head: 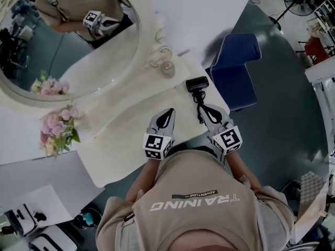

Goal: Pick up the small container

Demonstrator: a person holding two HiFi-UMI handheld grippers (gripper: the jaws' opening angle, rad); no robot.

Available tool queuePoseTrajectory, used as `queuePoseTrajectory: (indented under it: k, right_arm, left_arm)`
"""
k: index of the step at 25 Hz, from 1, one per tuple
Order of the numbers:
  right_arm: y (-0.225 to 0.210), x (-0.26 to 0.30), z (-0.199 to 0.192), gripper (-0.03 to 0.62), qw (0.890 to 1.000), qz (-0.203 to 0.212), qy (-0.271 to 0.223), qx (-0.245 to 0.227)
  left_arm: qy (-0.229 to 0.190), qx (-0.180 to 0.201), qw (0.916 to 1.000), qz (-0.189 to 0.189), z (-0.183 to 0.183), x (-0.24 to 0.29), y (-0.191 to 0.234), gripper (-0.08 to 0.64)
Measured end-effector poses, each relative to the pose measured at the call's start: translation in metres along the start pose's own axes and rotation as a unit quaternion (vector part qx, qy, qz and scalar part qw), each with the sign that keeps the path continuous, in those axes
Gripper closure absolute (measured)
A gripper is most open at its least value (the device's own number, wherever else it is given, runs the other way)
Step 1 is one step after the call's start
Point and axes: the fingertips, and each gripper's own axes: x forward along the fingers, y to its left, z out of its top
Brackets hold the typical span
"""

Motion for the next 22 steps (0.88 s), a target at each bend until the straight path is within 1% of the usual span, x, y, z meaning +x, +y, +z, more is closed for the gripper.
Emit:
queuePoseTrajectory:
  k: [2,5,9,13,18,22]
  right_arm:
    - [-0.001,0.005,-0.006,0.589,1.000,0.000,0.012,-0.004]
    - [0.002,0.015,-0.019,0.589,0.999,0.004,0.035,0.008]
    - [0.008,0.021,-0.022,0.589,0.998,0.025,0.057,0.004]
    - [0.002,0.041,-0.008,0.589,0.998,0.041,0.043,0.003]
    - [-0.012,0.055,-0.005,0.589,0.997,0.063,0.037,0.007]
    - [-0.023,0.061,0.002,0.589,0.996,0.089,0.024,-0.009]
  left_arm:
    - [-0.002,0.001,1.0000,-0.005,0.000,0.006,0.004,0.545]
    - [-0.002,0.008,1.0000,-0.002,0.004,0.013,0.019,0.545]
    - [0.007,-0.009,0.9999,0.008,0.003,0.016,0.026,0.545]
    - [0.010,-0.018,0.9995,0.023,0.004,0.021,0.033,0.545]
    - [0.021,-0.026,0.9980,0.054,0.006,0.028,0.036,0.545]
    - [0.028,-0.035,0.9960,0.077,0.011,0.036,0.039,0.545]
